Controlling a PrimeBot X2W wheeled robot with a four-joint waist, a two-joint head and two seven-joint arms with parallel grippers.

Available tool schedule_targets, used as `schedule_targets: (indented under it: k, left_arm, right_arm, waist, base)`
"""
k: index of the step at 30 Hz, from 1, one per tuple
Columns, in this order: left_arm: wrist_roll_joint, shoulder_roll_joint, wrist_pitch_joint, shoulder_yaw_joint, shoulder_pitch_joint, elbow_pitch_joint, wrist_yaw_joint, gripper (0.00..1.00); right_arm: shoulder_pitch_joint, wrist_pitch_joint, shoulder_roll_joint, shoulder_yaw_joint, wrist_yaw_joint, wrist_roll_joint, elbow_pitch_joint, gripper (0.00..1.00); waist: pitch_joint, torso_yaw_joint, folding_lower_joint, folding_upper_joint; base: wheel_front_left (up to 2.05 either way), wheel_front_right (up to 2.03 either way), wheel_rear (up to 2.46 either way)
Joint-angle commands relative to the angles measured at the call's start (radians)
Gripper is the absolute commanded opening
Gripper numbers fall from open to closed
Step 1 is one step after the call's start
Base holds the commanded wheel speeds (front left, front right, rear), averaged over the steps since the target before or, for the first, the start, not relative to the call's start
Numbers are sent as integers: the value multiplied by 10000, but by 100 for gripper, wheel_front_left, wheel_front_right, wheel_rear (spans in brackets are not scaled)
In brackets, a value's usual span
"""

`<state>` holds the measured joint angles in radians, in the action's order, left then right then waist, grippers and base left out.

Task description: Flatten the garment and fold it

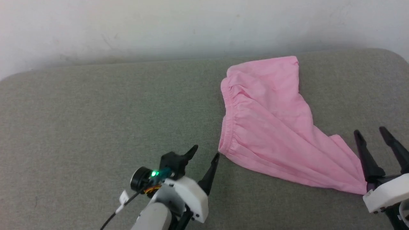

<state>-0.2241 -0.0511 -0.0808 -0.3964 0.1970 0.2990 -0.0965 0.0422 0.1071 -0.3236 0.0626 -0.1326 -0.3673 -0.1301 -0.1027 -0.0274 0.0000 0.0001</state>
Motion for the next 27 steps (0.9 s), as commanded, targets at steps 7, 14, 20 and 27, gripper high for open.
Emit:
schedule_targets:
  k: [7,14,20,27]
  left_arm:
    - [-227,7,2938,-568,1678,640,-76,100]
    - [-174,-21,4746,-888,2796,1162,-90,100]
    - [-212,-31,5383,-997,3174,1415,-59,0]
    - [-507,-180,4916,-934,2920,1100,-97,0]
  right_arm:
    - [-285,-1344,882,230,19,677,22,100]
    - [-514,-1672,1090,111,19,923,431,100]
    - [-677,-1876,1204,175,19,1000,754,100]
    - [-778,-1905,1229,146,19,1163,975,100]
  waist:
    - [-816,-661,0,-1]
    - [-1281,-966,0,-1]
    - [-1462,-998,0,-1]
    - [-1391,-726,0,-1]
  base:
    - [0,0,0]
    - [0,0,0]
    - [0,0,0]
    - [0,0,0]
